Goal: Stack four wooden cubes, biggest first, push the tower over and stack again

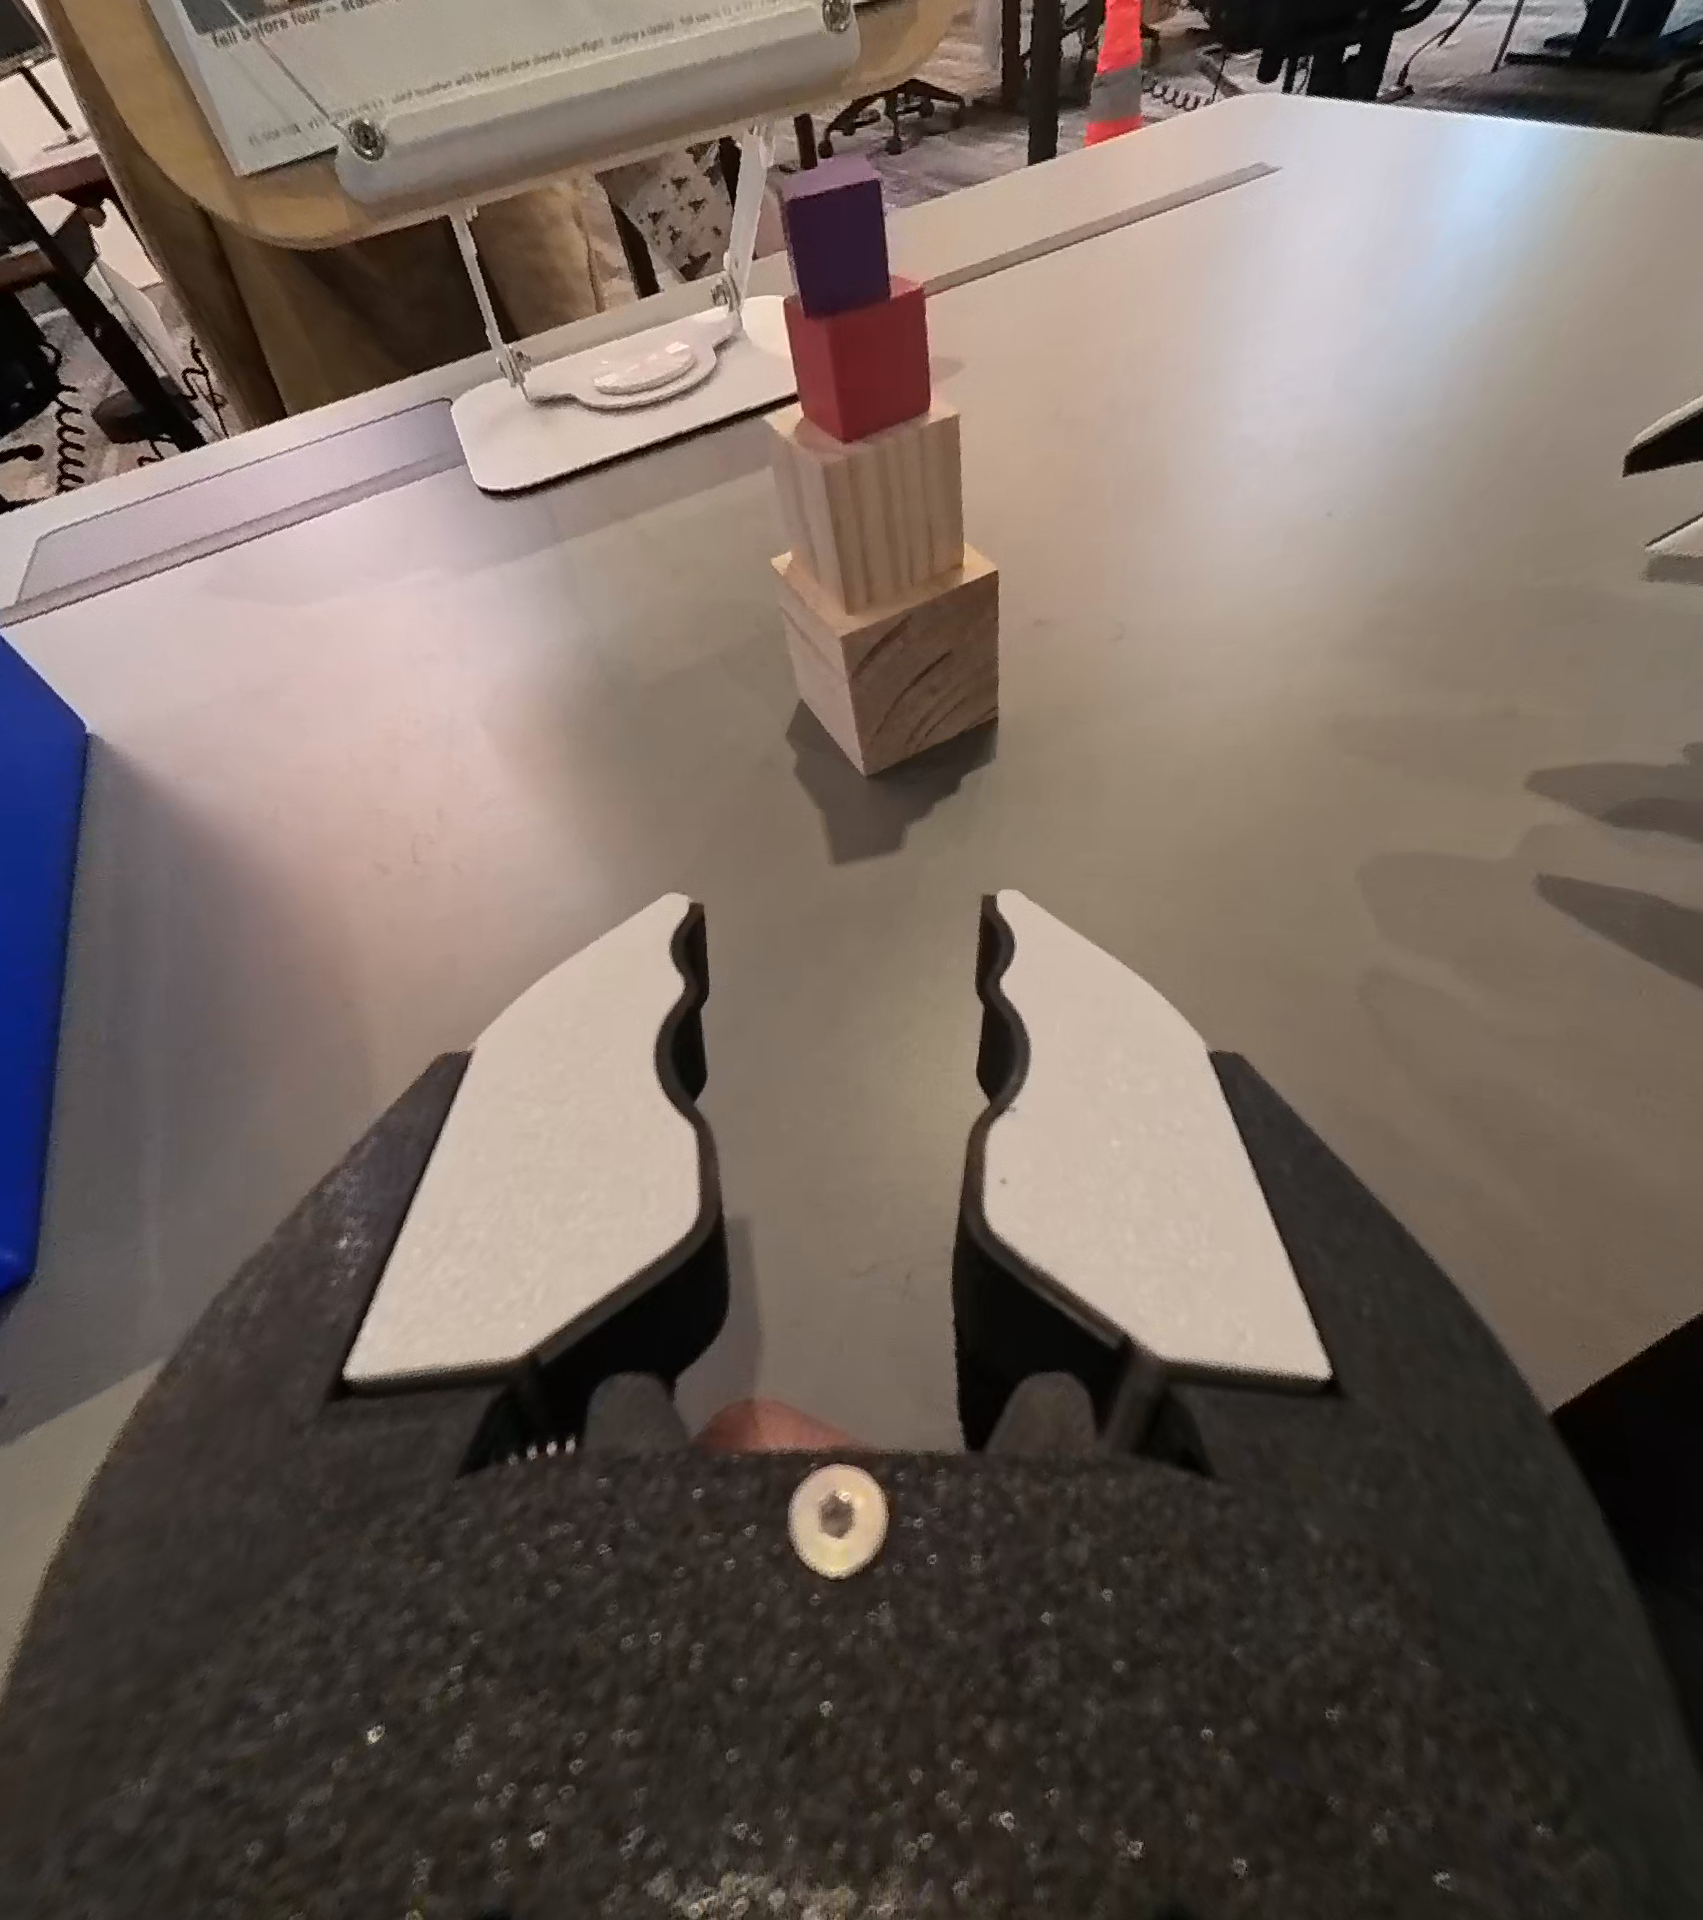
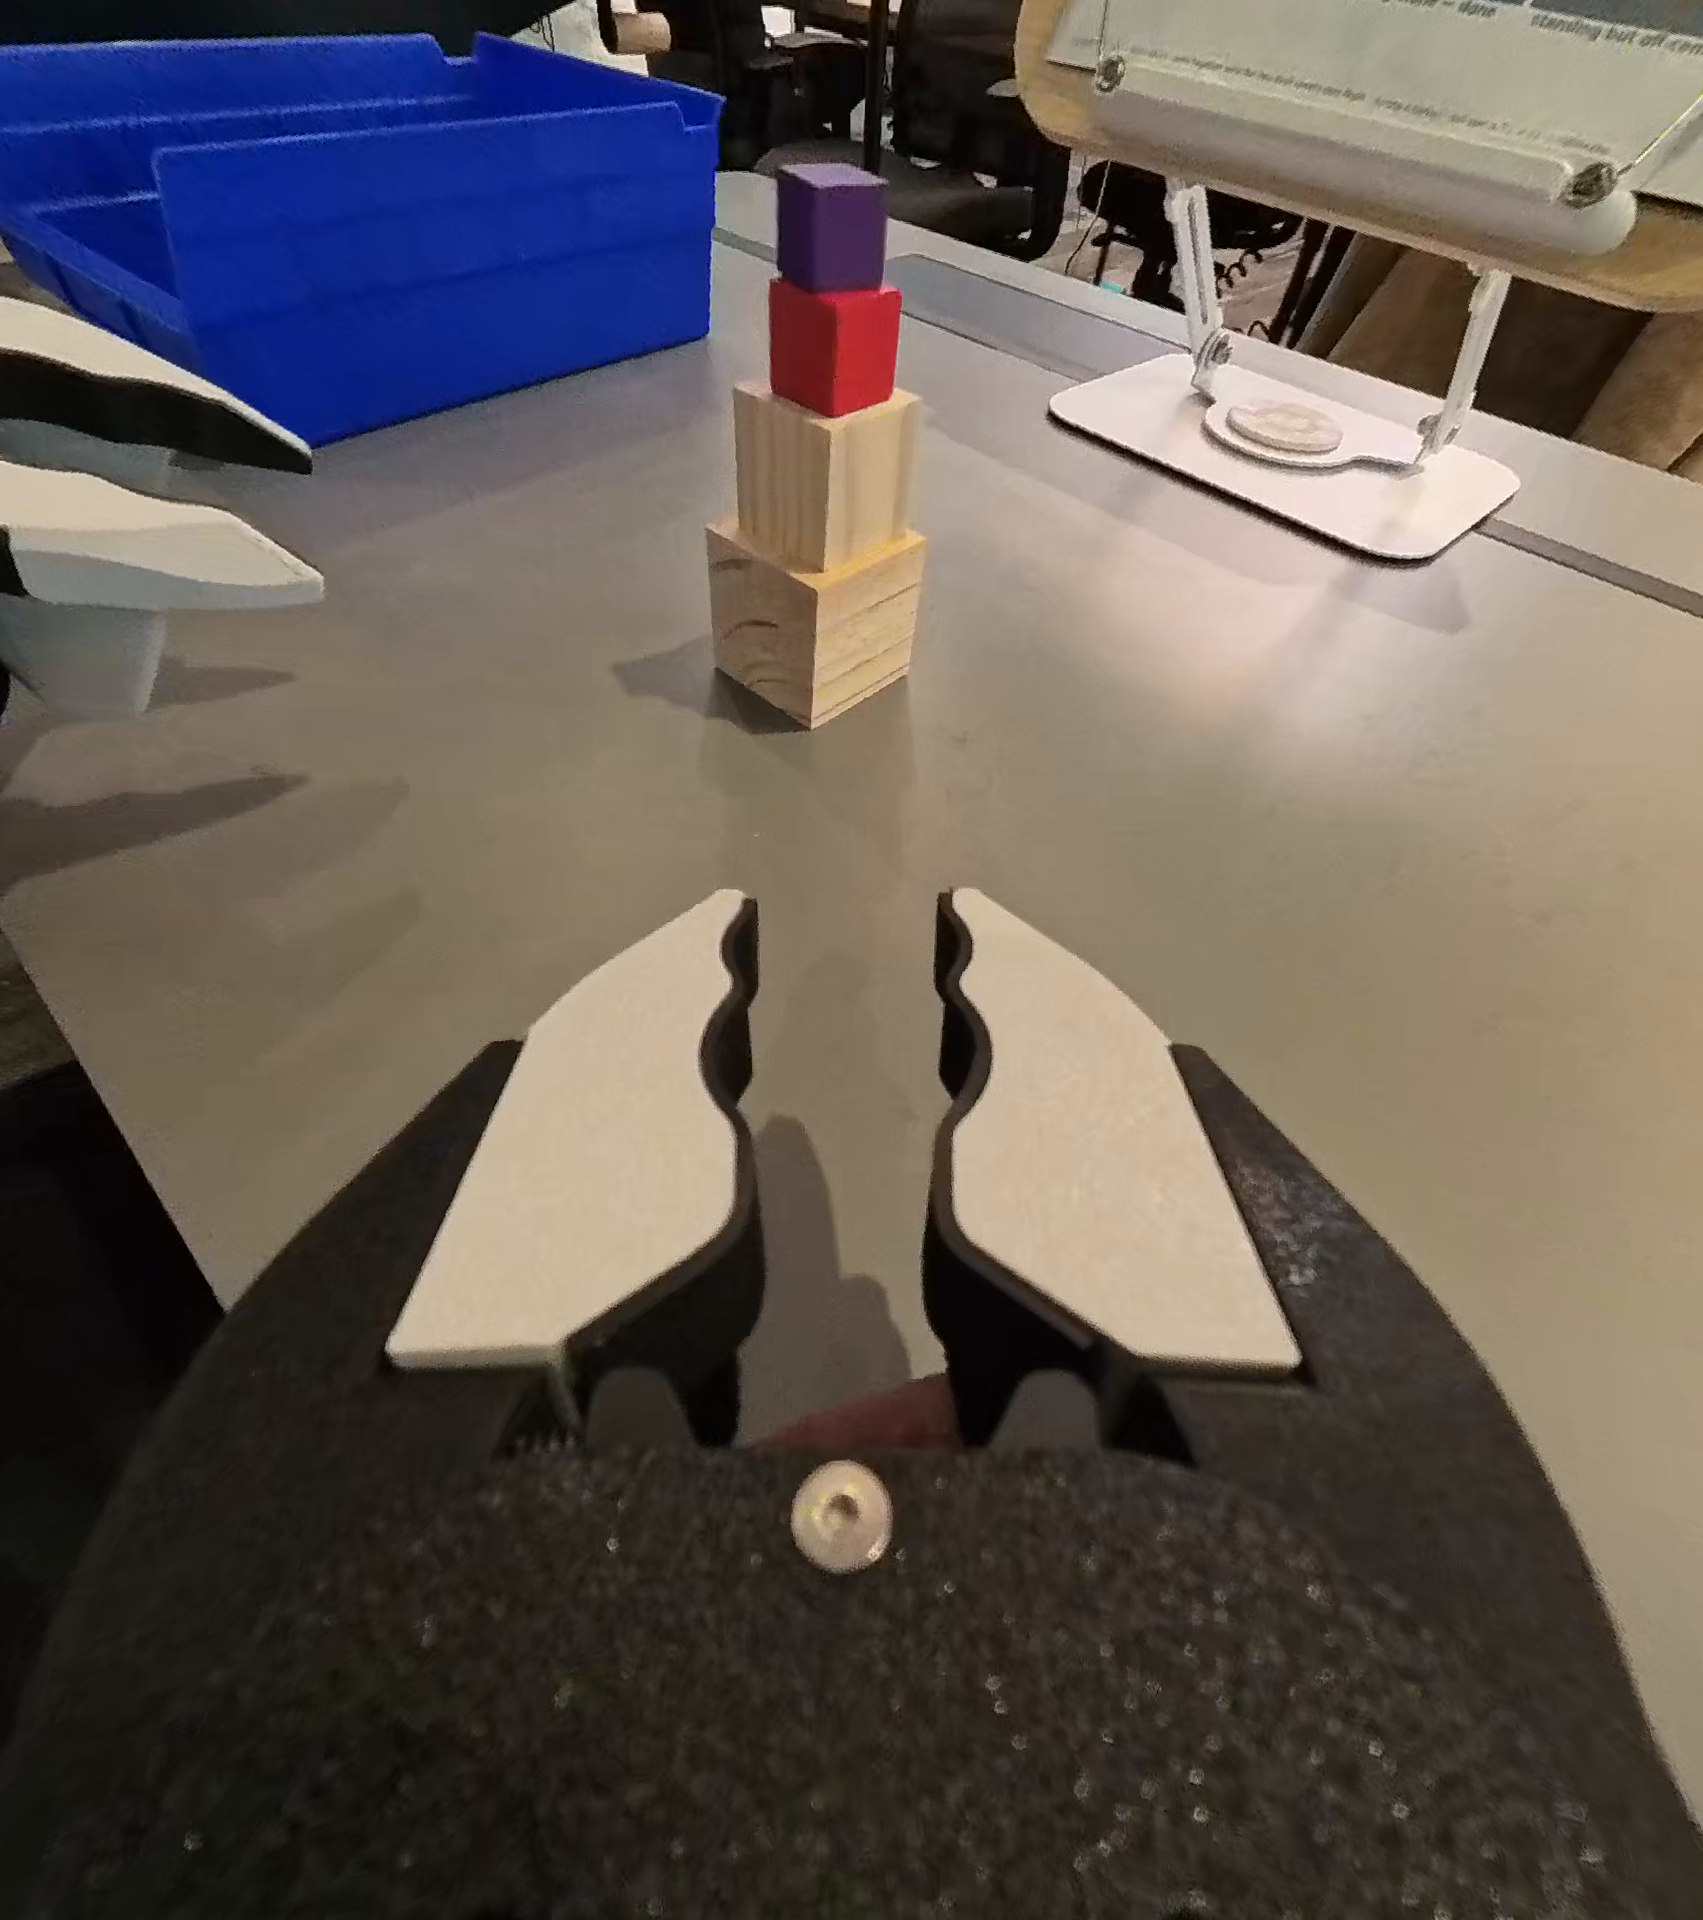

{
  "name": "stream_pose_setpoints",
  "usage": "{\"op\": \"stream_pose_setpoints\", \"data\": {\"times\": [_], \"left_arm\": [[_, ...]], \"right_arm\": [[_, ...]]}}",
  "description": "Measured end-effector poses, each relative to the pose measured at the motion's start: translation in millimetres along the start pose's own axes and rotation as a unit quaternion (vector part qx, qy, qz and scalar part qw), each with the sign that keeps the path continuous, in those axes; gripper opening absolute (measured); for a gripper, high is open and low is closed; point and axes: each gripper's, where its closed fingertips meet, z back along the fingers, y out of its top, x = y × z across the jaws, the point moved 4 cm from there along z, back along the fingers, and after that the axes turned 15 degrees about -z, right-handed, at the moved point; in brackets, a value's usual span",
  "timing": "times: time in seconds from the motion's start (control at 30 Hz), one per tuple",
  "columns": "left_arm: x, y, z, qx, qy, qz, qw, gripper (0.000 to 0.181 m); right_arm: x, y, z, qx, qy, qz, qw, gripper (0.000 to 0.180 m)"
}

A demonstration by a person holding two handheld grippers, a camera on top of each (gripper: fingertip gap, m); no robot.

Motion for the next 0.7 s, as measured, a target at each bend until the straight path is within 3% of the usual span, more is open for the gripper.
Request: {"op": "stream_pose_setpoints", "data": {"times": [0.27,0.33,0.4,0.43,0.6,0.7], "left_arm": [[1.4,-0.6,-0.5,-0.002,-0.008,-0.002,1.0,0.049],[2.1,-0.5,-0.7,-0.002,-0.009,-0.003,1.0,0.049],[2.5,0.1,-0.2,-0.002,-0.009,-0.006,1.0,0.049],[2.5,0.6,0.2,-0.001,-0.009,-0.007,1.0,0.049],[-2.3,2.4,7.1,-0.003,-0.009,0.002,1.0,0.05],[-8.0,3.7,10.3,0.0,-0.003,0.007,1.0,0.05]], "right_arm": [[-1.7,-0.7,-0.4,-0.001,-0.002,0.009,1.0,0.029],[-2.8,-0.7,-0.2,-0.001,0.002,0.01,1.0,0.021],[-5.8,-1.4,0.3,-0.003,0.016,0.015,1.0,0.0],[-7.2,-2.1,-0.4,-0.008,0.021,0.018,1.0,0.0],[10.3,-4.1,-22.8,-0.118,-0.013,0.081,0.99,0.0],[19.2,1.8,-61.4,-0.179,-0.002,0.067,0.982,0.0]]}}
